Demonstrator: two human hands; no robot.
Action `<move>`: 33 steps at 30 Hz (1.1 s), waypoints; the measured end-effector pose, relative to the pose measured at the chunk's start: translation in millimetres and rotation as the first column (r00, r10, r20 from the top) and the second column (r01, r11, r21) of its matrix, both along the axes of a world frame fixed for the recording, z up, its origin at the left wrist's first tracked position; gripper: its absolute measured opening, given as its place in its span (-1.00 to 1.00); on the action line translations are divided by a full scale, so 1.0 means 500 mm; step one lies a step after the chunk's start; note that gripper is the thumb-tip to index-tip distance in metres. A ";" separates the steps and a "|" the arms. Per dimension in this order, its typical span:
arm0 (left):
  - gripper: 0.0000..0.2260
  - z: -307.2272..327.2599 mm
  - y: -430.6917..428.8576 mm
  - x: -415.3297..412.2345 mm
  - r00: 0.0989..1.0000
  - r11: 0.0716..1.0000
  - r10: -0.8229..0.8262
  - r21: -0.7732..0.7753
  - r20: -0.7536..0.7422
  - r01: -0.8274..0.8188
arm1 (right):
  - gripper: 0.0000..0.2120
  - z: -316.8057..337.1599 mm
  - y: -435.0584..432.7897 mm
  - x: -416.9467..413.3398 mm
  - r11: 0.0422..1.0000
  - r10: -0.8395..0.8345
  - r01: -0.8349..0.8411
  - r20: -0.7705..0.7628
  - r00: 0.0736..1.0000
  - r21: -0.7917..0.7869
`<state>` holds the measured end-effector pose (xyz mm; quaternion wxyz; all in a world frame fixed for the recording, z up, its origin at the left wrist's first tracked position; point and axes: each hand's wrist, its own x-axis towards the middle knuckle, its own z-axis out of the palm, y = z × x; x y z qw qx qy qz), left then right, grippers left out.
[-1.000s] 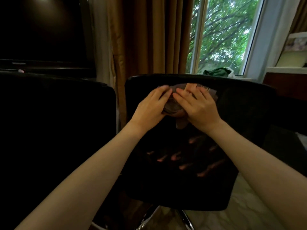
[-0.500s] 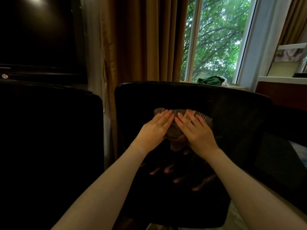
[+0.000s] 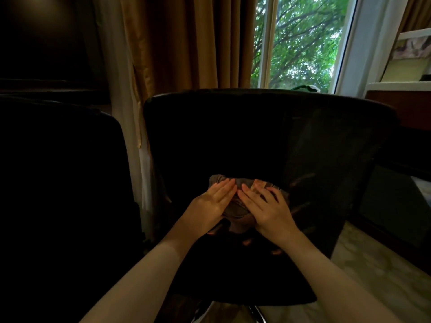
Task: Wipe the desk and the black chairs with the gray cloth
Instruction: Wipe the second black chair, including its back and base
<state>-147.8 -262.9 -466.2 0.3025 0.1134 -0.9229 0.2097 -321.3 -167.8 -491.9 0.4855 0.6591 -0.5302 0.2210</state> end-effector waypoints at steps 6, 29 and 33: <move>-0.10 -0.047 -0.012 0.000 0.999 0.995 -0.002 0.101 0.038 -0.002 | -0.21 -0.042 0.003 -0.002 0.983 -0.035 0.034 0.007 0.999 0.182; -0.65 0.194 0.155 -0.065 0.977 0.967 -0.202 -0.171 -0.063 0.189 | -0.64 0.182 0.186 -0.045 0.984 -0.116 0.105 -0.063 0.991 -0.147; -0.59 0.305 0.191 -0.093 0.964 0.950 -0.214 -0.263 -0.159 0.168 | -0.60 0.291 0.213 -0.064 0.934 -0.160 0.125 -0.079 0.984 -0.335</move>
